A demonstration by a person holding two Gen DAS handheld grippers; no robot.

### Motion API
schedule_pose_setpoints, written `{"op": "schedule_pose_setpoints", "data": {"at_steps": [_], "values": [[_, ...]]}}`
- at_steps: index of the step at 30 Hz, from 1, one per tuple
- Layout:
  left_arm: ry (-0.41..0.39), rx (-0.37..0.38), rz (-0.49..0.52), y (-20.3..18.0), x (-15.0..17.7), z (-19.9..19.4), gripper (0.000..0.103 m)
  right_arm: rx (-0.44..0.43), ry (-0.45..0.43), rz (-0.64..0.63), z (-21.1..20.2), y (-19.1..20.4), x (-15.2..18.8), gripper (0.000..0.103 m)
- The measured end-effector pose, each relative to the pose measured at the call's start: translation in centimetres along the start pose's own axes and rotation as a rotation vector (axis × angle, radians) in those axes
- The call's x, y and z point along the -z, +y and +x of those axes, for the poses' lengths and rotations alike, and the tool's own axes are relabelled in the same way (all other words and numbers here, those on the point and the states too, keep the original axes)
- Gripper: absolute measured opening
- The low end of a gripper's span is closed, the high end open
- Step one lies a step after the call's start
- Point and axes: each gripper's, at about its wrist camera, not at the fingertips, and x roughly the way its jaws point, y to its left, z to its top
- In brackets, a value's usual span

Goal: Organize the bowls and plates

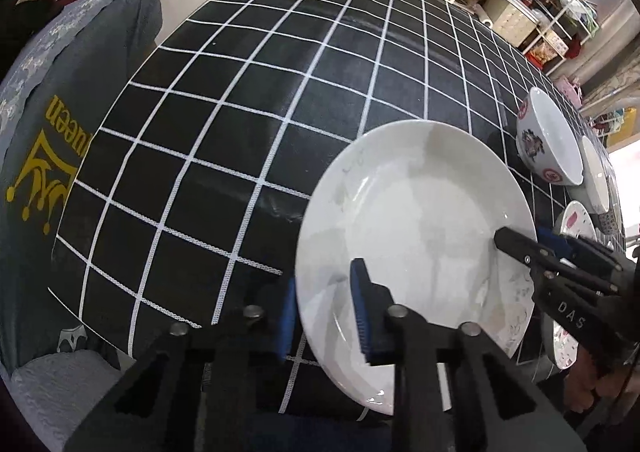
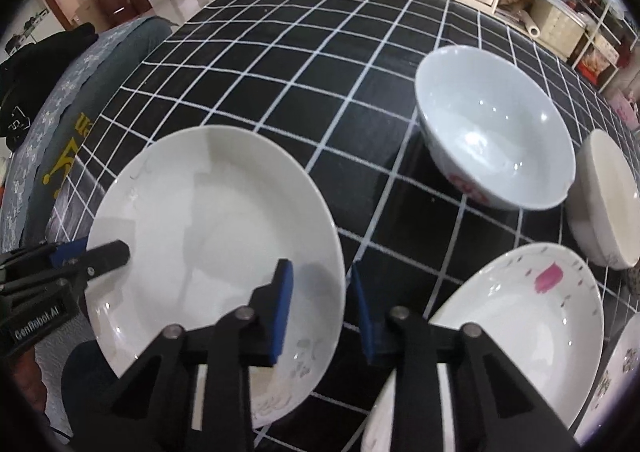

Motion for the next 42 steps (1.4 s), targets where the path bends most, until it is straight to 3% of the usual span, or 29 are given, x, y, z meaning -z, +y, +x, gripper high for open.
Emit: {"op": "schedule_pose_setpoints", "data": {"at_steps": [14, 26, 31, 35, 42], "values": [[-0.037, -0.02, 0.044, -1.3, -0.4, -0.8, 0.02, 0.015, -0.034, 0.056, -1.1, -1.0, -0.7, 0.024], [-0.008, -0.021, 0.014, -0.8, -0.9, 0.4, 0.02, -0.02, -0.012, 0.047, -0.4, -1.1, -0.4, 0.024], [-0.055, -0.064, -0.007, -0.3, -0.3, -2.2, 0.02, -0.053, -0.085, 0.076, -3.8, -2.5, 0.7, 0.024], [-0.11, -0.053, -0.013, -1.0, -0.1, -5.3, 0.02, -0.043, -0.128, 0.086, -6.6, -3.6, 2.0, 0.024], [-0.17, 0.011, 0.098, -6.4, 1.4, -9.0, 0.02, -0.012, -0.184, 0.132, -10.5, -6.3, 4.8, 0.024]]}}
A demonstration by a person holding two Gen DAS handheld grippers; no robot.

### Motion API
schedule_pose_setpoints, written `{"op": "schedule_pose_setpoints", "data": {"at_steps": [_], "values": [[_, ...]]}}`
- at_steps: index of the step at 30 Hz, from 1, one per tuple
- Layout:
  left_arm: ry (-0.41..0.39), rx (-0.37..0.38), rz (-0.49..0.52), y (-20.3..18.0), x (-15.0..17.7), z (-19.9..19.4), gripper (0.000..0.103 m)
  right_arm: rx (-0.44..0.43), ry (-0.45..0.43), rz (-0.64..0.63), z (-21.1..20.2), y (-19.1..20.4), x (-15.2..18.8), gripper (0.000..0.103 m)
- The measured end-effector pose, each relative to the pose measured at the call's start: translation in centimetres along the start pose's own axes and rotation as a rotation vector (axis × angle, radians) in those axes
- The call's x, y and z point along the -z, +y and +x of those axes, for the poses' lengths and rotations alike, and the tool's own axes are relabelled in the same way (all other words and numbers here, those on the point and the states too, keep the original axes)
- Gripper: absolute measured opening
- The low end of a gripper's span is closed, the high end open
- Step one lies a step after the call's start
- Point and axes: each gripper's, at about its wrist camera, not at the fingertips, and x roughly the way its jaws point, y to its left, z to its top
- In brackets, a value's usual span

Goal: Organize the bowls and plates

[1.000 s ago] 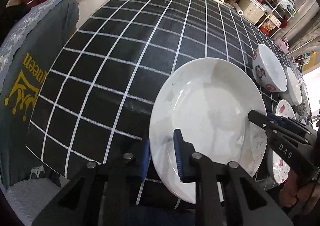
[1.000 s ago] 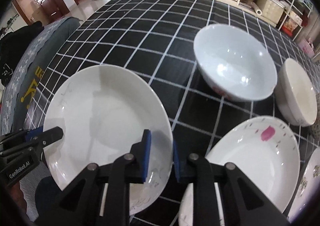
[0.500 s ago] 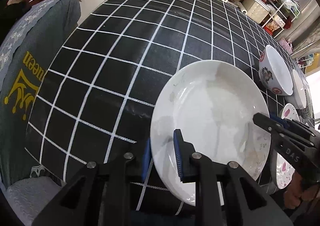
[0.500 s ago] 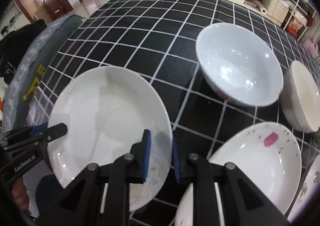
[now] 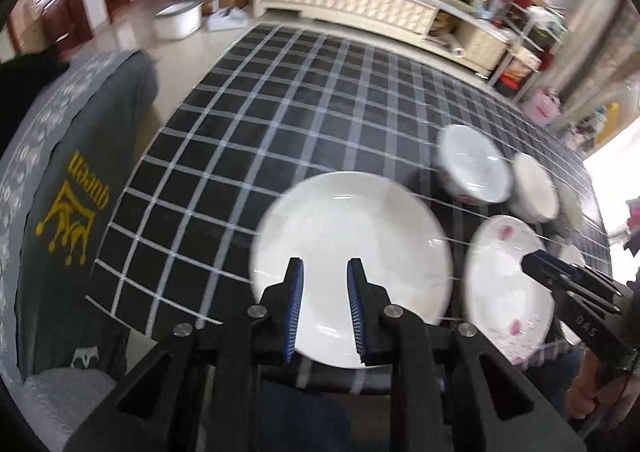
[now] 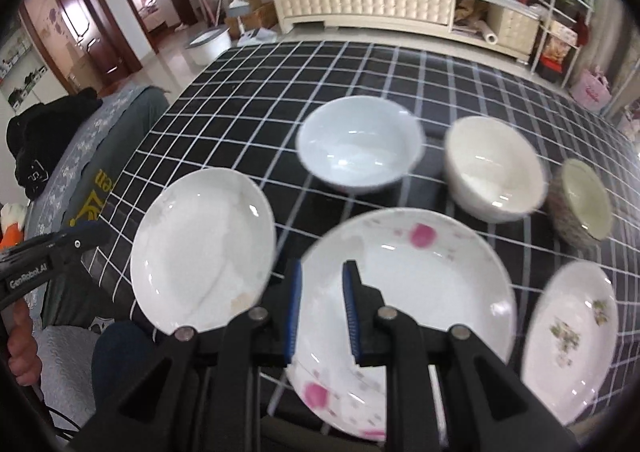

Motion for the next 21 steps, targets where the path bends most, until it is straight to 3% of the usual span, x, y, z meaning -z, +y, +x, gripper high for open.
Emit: {"op": "schedule_pose_setpoints", "data": {"at_steps": [10, 15, 21], "values": [[0.04, 0.105, 0.159, -8.7, 2.2, 0.5, 0.02, 0.061, -0.017, 0.078, -2.8, -5.0, 2.9, 0.024], [0.099, 0.161, 0.19, -10.5, 2.9, 2.7, 0.02, 0.085, -0.016, 0.113, -2.7, -7.1, 3.8, 0.024], [0.147, 0.16, 0.227, -12.3, 3.3, 5.3, 0.02, 0.103, -0.001, 0.132, -1.6, -9.1, 4.6, 0.024]]}}
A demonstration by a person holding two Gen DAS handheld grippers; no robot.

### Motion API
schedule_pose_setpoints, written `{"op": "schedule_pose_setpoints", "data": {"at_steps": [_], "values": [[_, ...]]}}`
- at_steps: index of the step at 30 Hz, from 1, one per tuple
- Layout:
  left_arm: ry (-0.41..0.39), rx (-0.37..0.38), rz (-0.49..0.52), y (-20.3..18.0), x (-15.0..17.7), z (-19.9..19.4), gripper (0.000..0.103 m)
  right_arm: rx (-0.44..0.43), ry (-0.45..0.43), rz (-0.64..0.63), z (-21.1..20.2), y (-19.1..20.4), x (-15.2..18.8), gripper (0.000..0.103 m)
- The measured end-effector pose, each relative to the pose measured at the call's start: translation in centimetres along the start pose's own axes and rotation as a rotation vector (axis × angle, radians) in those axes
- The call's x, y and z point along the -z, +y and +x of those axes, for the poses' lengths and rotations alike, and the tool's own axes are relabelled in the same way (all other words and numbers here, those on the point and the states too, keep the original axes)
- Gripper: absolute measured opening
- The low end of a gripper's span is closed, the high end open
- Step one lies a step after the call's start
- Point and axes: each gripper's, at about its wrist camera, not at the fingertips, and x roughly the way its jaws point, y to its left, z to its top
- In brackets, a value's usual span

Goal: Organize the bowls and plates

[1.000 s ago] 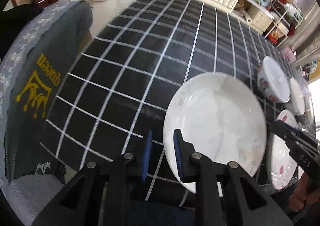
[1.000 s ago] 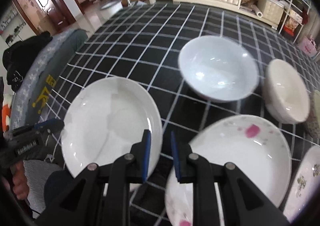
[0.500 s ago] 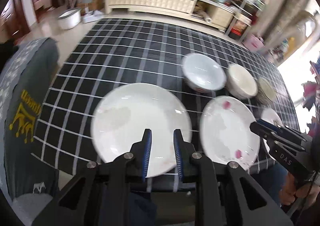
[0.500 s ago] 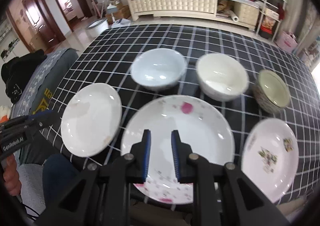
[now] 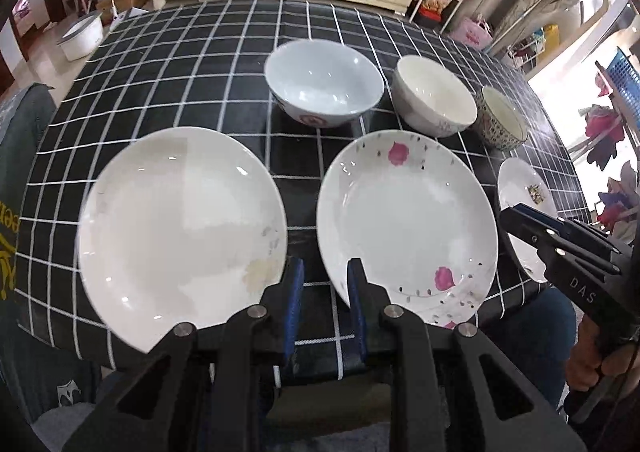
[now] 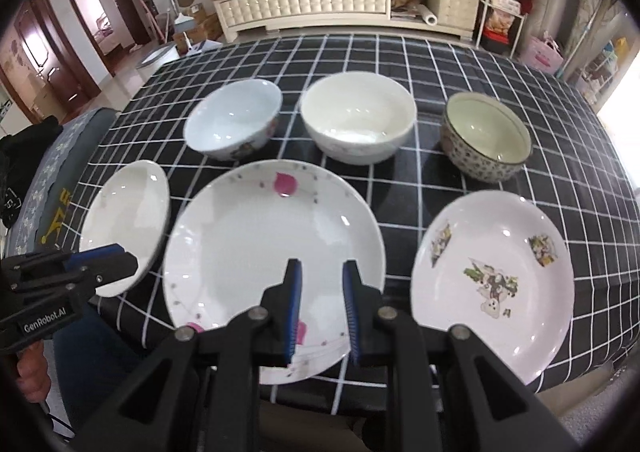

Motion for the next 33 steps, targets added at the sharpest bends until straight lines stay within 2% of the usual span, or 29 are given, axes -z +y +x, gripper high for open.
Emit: {"op": "schedule_pose_setpoints", "data": {"at_steps": [5, 12, 17, 25, 29, 33], "values": [[0.022, 0.003, 0.009, -0.1, -0.7, 2.0, 0.02, 0.027, 0.024, 0.014, 1.4, -1.2, -0.1, 0.025], [0.035, -0.01, 0.047, -0.4, -1.6, 4.0, 0.02, 0.015, 0.038, 0.032, 2.6, -2.1, -0.7, 0.025], [0.037, -0.005, 0.07, -0.6, -2.1, 4.9, 0.02, 0.013, 0.043, 0.028, 3.7, -2.9, -0.9, 0.033], [0.046, -0.023, 0.079, -0.8, -2.4, 6.0, 0.02, -0.005, 0.067, 0.018, 4.9, -3.3, -1.0, 0.033], [0.041, -0.034, 0.094, -0.7, -2.2, 6.1, 0.013, 0.008, 0.091, 0.018, 5.2, -3.1, -0.4, 0.033], [0.052, -0.021, 0.084, -0.4, -2.1, 6.2, 0.012, 0.025, 0.121, 0.029, 5.5, -2.9, 0.4, 0.031]]}}
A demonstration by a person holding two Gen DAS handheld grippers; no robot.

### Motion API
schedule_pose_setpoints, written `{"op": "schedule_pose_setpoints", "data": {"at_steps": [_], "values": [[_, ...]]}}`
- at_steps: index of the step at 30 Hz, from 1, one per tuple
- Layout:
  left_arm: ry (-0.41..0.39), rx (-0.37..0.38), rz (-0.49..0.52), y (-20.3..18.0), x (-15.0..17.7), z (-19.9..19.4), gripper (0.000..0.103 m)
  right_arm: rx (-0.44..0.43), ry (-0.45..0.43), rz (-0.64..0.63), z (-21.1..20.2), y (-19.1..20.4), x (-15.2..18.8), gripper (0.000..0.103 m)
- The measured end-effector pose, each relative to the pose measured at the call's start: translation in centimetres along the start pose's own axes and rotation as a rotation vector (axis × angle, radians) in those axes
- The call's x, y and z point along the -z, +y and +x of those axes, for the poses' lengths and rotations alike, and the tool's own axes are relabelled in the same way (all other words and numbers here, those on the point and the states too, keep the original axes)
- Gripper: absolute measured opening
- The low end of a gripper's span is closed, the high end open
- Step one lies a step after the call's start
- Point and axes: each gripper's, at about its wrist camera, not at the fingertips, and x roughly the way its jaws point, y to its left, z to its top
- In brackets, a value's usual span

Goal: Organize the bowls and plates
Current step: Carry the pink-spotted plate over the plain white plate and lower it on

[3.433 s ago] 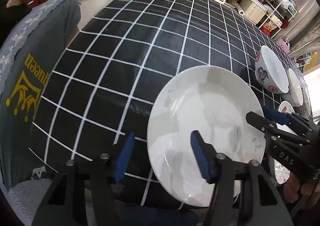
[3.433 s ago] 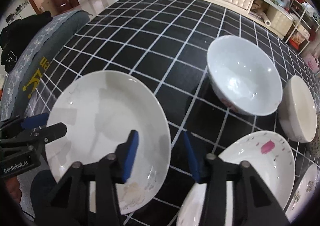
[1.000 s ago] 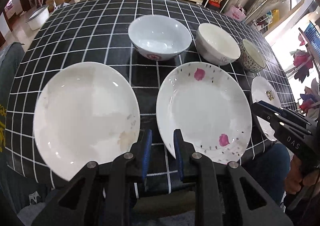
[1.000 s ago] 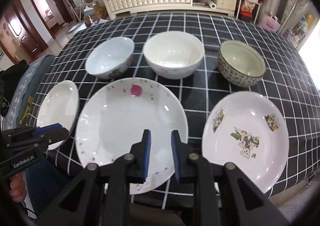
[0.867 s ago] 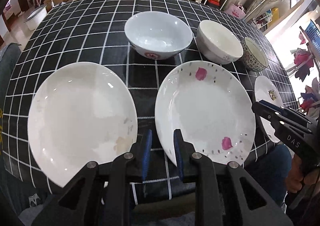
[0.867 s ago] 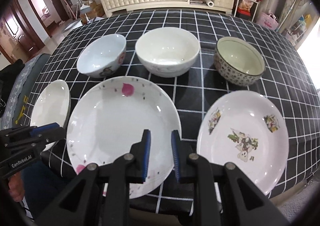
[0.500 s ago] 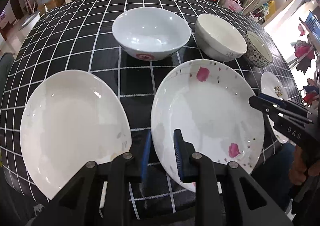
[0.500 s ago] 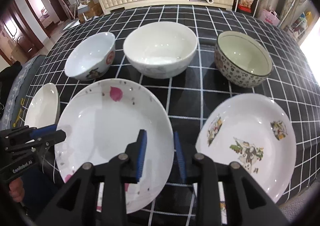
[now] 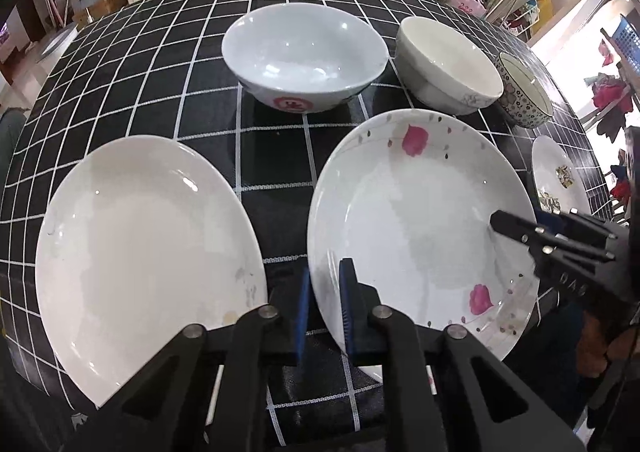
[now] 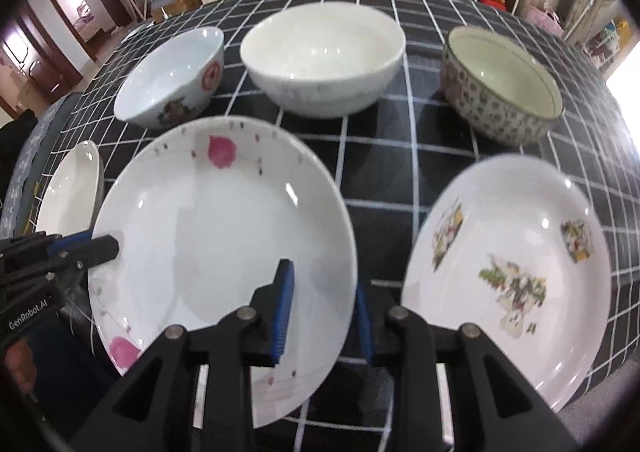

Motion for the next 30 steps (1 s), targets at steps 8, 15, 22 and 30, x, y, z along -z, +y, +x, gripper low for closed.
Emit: {"op": "schedule_pose_setpoints", "data": {"at_steps": [8, 15, 22, 30], "values": [[-0.005, 0.003, 0.029, -0.7, 0.7, -0.4, 0.012, 0.01, -0.016, 0.071, -1.1, -1.0, 0.7, 0.024], [-0.048, -0.019, 0.037, -0.8, 1.1, -2.4, 0.012, -0.005, -0.037, 0.096, -2.3, -1.0, 1.3, 0.018], [-0.101, -0.054, 0.031, 0.6, 1.2, -4.9, 0.012, -0.028, -0.058, 0.092, -3.5, 1.2, 0.0, 0.018], [-0.156, -0.106, -0.036, 4.6, 2.0, -8.3, 0.012, -0.073, -0.072, 0.034, -4.0, 5.8, -1.9, 0.017]]}}
